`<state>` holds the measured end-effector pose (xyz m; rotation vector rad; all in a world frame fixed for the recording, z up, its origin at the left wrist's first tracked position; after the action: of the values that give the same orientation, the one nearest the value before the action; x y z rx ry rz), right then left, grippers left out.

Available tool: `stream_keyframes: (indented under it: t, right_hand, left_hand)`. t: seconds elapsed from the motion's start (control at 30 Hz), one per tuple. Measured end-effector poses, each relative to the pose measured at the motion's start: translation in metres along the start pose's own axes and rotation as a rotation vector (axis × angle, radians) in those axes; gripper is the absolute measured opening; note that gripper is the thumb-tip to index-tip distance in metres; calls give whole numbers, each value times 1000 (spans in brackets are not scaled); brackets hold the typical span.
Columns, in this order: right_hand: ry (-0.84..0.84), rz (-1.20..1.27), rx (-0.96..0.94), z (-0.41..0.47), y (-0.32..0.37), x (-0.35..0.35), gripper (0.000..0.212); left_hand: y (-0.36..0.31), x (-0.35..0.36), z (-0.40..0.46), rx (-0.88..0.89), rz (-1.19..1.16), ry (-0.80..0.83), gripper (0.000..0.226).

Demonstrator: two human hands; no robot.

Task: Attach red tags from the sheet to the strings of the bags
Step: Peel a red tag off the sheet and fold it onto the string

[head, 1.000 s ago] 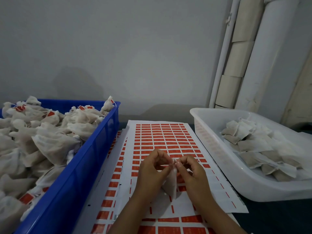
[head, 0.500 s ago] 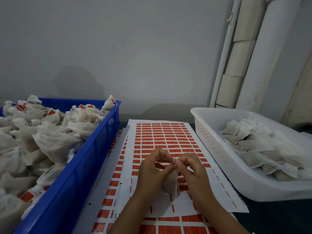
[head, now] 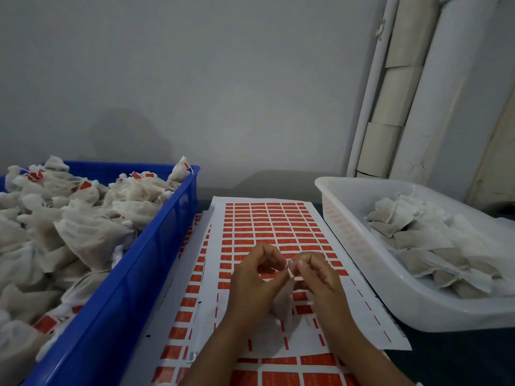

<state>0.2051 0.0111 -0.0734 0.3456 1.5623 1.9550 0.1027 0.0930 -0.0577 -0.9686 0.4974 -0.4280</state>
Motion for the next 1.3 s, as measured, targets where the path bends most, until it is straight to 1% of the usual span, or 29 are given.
stream_keyframes:
  t: [0.1, 0.23, 0.47, 0.67, 0.77, 0.87, 1.03, 1.17, 1.3]
  right_hand:
    - [-7, 25, 1, 1, -1, -2, 14]
    - [48, -44, 8, 2, -4, 5, 16]
    - [16, -102, -11, 2, -2, 0, 6]
    - [25, -138, -88, 2, 6, 3, 4]
    - [44, -169, -133, 1, 11, 5, 8]
    - [55, -187, -164, 0, 14, 6, 10]
    - [67, -159, -184, 0, 14, 5, 9]
    - [52, -108, -162, 1, 13, 1, 11]
    - [7, -36, -82, 3, 3, -6, 10]
  left_hand:
    - [10, 1, 1, -80, -73, 16, 18]
    - [16, 7, 0, -144, -169, 64, 18]
    - [22, 5, 0, -195, -176, 45, 20]
    - [25, 3, 1, -222, -149, 28, 19]
    - [23, 2, 1, -206, -105, 20, 18]
    - [17, 0, 1, -156, -66, 12, 16]
    - [11, -1, 1, -101, -67, 18, 11]
    - [10, -1, 2, -95, -88, 28, 8]
    - [14, 1, 3, -115, -134, 68, 13]
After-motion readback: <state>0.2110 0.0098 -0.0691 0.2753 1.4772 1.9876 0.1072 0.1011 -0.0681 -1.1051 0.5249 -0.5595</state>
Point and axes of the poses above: each hand's wrist, its own z-axis towards the middle knuckle, its own x-axis out of the palm, y = z × x, the point moved 10 cm from there along z, towards the middle knuckle, and after that the axes turned 6 degrees about y, right-handed, at the moved point
